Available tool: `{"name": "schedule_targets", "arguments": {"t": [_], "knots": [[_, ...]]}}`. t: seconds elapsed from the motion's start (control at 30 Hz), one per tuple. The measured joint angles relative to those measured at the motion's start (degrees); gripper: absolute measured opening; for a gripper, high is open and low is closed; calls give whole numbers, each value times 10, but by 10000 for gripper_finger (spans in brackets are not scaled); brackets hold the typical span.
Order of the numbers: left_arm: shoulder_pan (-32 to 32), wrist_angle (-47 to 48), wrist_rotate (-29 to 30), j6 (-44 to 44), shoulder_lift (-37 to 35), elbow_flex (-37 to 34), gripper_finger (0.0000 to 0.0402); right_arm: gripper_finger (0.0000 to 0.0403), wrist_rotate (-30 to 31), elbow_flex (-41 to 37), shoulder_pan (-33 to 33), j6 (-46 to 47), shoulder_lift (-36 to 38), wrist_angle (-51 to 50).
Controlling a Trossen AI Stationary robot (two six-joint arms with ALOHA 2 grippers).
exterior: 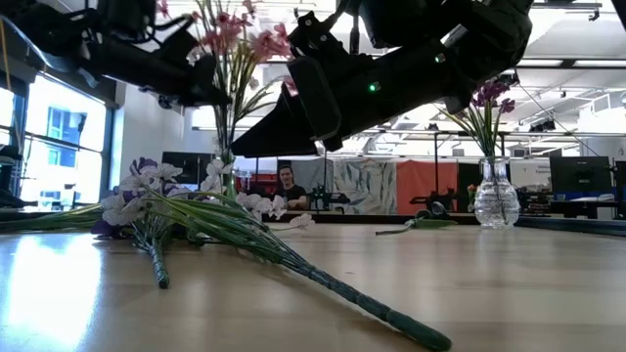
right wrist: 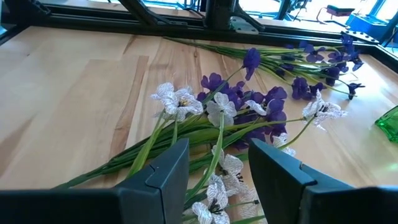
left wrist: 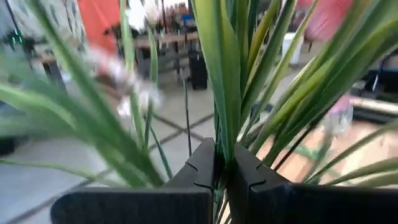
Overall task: Sort flowers into vase by color
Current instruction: Put the pink flowers into the green vase
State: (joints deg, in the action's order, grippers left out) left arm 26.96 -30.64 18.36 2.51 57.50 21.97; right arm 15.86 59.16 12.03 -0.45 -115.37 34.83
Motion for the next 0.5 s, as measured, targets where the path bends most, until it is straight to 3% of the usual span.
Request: {"name": "schedule_targets", "arguments": {"t": [0.5], "knots": [[23, 38, -3, -95, 77, 8, 7, 161, 0, 0, 0, 0, 0, -9]]}}
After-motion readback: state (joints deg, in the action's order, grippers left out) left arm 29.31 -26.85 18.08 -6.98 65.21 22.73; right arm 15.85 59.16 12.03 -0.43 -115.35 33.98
